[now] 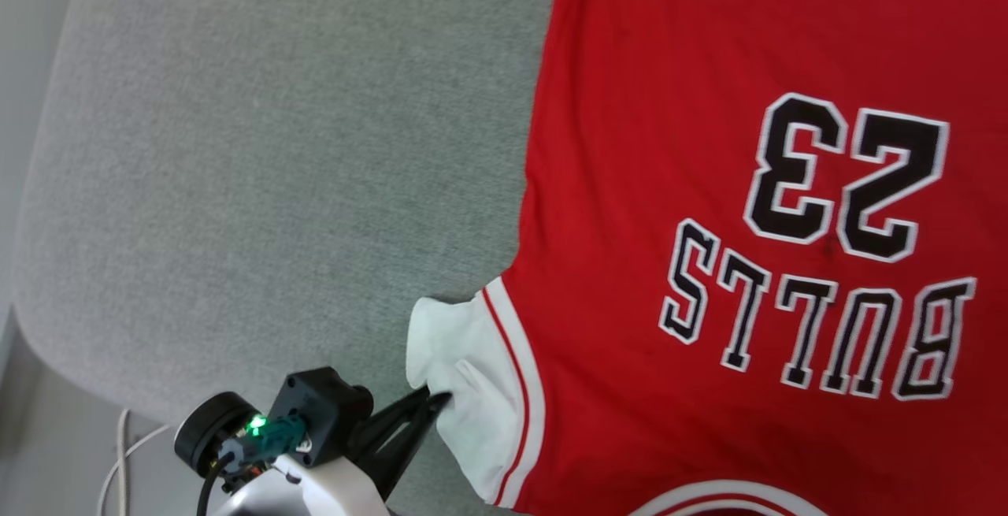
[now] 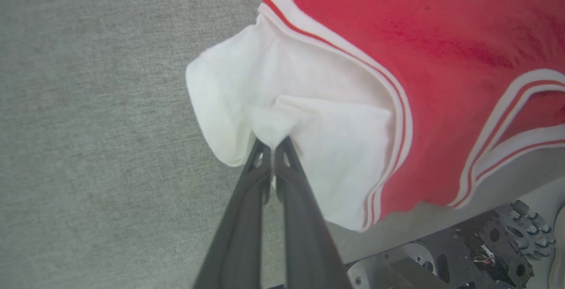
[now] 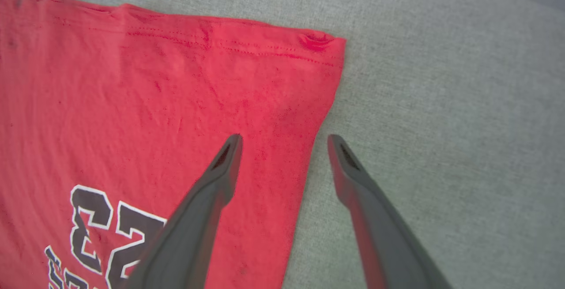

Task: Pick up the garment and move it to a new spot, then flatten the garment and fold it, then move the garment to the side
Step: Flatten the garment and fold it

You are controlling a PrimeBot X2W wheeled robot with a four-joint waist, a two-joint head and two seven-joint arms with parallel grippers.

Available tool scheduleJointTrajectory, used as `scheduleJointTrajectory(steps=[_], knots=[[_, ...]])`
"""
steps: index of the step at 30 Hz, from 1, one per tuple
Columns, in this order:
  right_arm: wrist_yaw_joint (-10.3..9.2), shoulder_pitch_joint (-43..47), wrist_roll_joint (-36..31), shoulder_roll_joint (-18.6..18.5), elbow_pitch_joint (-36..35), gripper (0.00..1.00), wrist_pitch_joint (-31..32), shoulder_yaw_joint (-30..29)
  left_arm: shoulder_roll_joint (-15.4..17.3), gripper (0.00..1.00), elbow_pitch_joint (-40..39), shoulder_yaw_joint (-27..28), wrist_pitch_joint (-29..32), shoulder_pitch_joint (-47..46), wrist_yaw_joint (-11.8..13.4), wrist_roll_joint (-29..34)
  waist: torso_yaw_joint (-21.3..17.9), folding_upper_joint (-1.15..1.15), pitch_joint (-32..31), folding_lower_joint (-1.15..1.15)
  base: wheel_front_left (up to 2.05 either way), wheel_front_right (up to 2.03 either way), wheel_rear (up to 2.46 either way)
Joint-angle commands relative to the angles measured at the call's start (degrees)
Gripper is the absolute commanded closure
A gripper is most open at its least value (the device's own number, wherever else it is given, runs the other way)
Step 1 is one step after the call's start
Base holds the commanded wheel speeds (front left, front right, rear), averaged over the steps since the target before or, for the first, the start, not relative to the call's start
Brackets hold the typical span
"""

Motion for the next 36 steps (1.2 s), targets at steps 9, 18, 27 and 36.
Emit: scheduleJointTrajectory(steps=[9,18,27,36], knots=[[-0.02,-1.93,-5.61,-0.05,5.05,0.0,2.0,-1.31,-2.63,1.0,3.0,-1.42,-2.48,-2.48,-2.33,-0.57,5.82,0.0,4.01,-0.02,0.0,0.0,0.0],[-0.02,4.0,-6.75,-1.06,6.36,1.0,4.3,-1.76,-3.47,1.0,4.39,-2.16,-3.31,-2.16,-2.47,-0.71,6.98,0.0,3.11,-0.02,0.0,0.0,0.0],[-0.02,8.68,-5.44,-1.22,5.19,1.0,3.6,-3.01,-2.65,1.0,4.9,-1.32,-3.12,-1.4,-1.66,-1.18,3.59,0.0,-2.3,-0.02,0.0,0.0,0.0],[-0.02,17.92,-0.51,-0.88,2.9,1.0,1.67,-0.86,-0.83,1.0,6.12,0.74,-2.43,1.04,0.63,-2.69,-3.84,0.0,-10.01,-0.02,0.0,0.0,0.0]])
